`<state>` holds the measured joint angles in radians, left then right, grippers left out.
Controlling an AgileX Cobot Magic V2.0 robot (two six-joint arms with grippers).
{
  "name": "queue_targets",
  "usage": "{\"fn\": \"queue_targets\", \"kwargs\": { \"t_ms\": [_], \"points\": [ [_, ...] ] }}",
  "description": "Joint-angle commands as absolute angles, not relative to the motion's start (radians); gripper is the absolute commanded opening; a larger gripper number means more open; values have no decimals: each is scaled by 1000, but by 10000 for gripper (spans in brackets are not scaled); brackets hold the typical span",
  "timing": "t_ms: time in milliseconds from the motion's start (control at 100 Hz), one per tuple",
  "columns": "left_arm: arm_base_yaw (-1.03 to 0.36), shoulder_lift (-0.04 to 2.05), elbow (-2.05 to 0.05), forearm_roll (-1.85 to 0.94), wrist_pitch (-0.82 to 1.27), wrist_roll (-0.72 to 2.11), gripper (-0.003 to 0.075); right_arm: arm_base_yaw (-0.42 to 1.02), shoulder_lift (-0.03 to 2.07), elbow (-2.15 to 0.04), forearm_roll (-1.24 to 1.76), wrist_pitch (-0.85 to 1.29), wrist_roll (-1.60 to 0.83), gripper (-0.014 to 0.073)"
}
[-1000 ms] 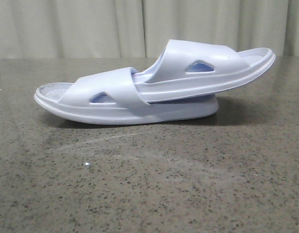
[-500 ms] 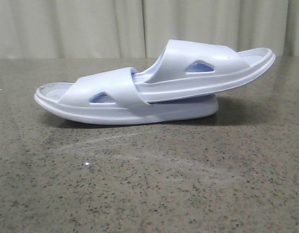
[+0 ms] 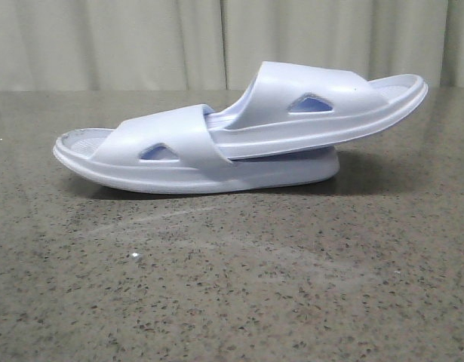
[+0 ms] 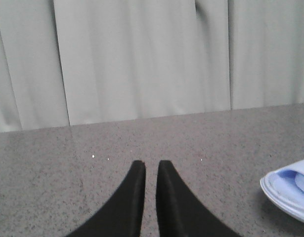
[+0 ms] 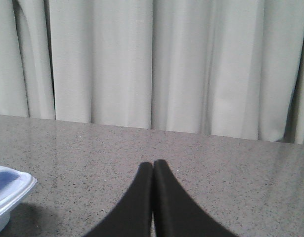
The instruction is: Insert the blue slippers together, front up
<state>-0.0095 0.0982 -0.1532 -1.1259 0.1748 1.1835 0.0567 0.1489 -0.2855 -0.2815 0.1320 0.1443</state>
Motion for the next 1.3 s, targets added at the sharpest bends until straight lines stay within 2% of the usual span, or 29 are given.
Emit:
{"fn": "queue_targets", "kwargs": {
  "t_ms": [0,200,420,1290],
  "points": [
    [-15,89,-156,-788,172,800,16,51,158,-312,-283,66,140,-107],
    [-15,51,-82,-359,184,359,16,51,158,-312,-283,66,140,-107],
    [-15,-12,0,-129,25,144,16,51,158,-312,-283,66,140,-107],
    [-15,-33,11,-45,-23,71,16,51,158,-312,-283,66,140,-107]
  ]
}}
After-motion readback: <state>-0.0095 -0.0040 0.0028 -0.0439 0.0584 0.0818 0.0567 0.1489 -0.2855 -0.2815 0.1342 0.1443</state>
